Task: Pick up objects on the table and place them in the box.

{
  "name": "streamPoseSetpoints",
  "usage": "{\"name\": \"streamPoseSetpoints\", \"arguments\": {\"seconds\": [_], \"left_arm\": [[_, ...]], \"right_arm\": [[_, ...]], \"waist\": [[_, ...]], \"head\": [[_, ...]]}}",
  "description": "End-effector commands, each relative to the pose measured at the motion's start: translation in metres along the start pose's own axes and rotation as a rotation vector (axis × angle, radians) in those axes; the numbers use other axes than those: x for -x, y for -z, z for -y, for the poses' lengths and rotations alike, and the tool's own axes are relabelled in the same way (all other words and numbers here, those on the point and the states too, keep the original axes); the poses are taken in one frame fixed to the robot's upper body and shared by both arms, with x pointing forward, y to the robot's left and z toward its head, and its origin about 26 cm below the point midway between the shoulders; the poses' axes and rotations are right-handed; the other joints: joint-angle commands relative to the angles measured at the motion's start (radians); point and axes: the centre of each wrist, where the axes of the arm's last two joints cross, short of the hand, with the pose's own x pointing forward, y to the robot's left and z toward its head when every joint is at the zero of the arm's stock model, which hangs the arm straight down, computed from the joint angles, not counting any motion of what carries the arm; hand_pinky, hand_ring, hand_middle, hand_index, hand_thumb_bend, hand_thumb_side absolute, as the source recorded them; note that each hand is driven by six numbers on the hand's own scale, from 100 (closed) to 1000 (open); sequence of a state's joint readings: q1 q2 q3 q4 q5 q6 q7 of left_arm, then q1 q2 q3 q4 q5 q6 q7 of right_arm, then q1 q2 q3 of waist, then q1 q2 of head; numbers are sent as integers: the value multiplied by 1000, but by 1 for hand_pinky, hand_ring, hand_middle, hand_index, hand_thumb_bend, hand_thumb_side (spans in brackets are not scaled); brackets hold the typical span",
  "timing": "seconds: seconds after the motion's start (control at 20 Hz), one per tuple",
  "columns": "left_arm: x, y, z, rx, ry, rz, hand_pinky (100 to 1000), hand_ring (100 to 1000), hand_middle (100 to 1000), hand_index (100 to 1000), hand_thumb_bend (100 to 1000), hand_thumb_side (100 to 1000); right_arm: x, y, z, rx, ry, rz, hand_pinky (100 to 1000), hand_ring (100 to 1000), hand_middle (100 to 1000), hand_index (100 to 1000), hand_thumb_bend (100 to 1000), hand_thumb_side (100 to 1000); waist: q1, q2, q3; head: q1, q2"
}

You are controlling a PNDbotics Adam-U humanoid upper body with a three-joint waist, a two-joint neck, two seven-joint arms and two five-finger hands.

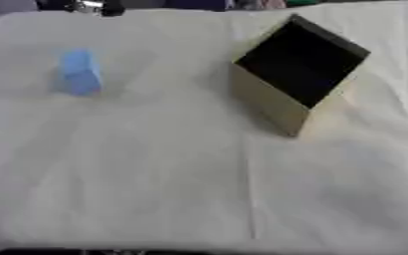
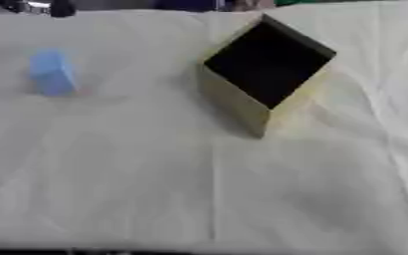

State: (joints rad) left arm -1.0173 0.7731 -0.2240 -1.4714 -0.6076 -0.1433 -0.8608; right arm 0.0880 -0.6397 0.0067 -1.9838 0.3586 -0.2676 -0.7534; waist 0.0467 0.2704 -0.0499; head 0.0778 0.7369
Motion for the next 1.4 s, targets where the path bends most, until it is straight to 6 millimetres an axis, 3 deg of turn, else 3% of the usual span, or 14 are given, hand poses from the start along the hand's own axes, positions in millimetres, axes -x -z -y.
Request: {"name": "streamPoseSetpoints", "arguments": {"seconds": [0.05, 0.2, 0.5, 0.75, 1.4], "left_arm": [[-6, -1, -10, 16, 21, 31, 1000, 987, 940, 1000, 574, 722], [-12, 15, -5, 57, -3, 80, 1000, 993, 936, 1000, 574, 614], [-17, 34, 2, 107, -32, 82, 1000, 1000, 953, 1000, 586, 541], [-12, 40, 8, 148, 12, 35, 1000, 1000, 959, 1000, 624, 518], [12, 55, 31, 267, 95, -105, 1000, 1000, 991, 1000, 612, 481]], "right_arm": [[-3, 8, 5, -9, -1, 30, 669, 765, 653, 780, 100, 846], [-3, 8, 4, -12, -1, 27, 669, 765, 650, 777, 100, 847], [-3, 8, 4, -18, 2, 27, 669, 761, 642, 775, 100, 849], [-3, 8, 3, -20, 3, 25, 669, 760, 640, 774, 100, 849], [-3, 7, 3, -23, 5, 22, 669, 758, 635, 771, 100, 850]], "waist": [[-2, -18, -3], [-3, -20, -2], [-2, -18, -4], [2, -17, -4], [6, -15, -5]], "head": [[0, -10], [-5, -9], [-6, -12], [-8, -14], [-7, -18]]}}
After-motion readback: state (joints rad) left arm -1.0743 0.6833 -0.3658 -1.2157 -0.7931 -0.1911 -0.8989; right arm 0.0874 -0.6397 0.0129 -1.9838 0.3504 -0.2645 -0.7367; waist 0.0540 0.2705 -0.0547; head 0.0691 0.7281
